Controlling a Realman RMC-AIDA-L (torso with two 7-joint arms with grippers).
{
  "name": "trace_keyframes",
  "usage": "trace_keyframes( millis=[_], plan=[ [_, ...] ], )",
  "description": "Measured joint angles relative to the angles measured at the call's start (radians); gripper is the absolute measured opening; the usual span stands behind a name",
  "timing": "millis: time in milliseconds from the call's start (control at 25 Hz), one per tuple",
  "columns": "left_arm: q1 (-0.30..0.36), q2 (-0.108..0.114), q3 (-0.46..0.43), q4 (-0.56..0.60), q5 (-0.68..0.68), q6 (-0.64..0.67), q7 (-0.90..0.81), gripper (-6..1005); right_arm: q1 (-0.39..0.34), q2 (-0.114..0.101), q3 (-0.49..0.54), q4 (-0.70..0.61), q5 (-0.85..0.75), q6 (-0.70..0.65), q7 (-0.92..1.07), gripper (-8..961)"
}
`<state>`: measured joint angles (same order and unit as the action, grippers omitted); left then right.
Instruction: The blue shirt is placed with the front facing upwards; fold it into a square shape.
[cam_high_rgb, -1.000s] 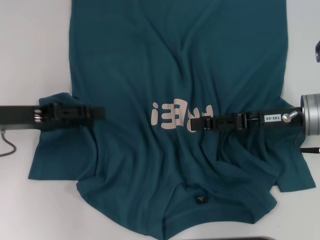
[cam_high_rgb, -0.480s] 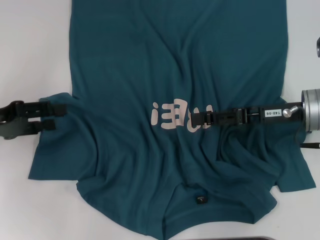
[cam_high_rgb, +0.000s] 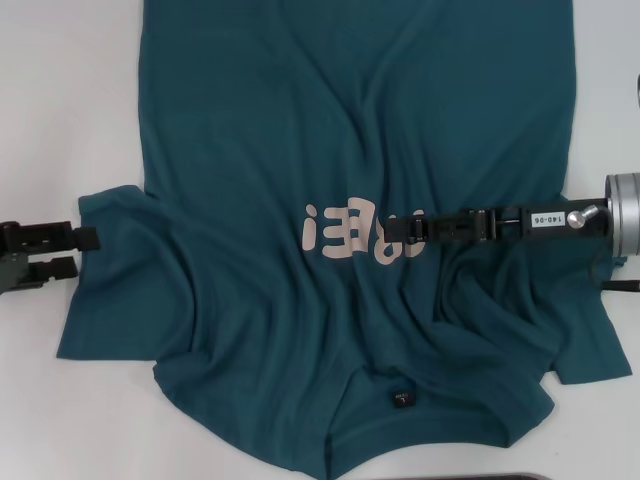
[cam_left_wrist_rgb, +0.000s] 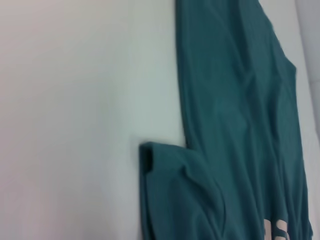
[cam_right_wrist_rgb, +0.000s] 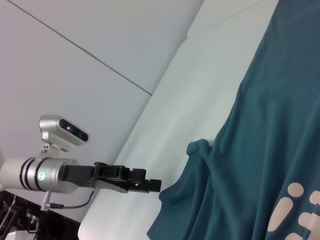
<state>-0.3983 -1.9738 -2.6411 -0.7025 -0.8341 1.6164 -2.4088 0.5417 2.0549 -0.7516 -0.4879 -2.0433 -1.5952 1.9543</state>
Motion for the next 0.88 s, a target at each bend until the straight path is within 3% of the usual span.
trace_keyframes(
  millis=[880],
  plan=[
    [0.004,-0.006,-0.016,0.013,0.037,-0.026,-0.012,686,0.001,0.001,0.004,0.000,0.000,0.000,0.003,867]
  ],
)
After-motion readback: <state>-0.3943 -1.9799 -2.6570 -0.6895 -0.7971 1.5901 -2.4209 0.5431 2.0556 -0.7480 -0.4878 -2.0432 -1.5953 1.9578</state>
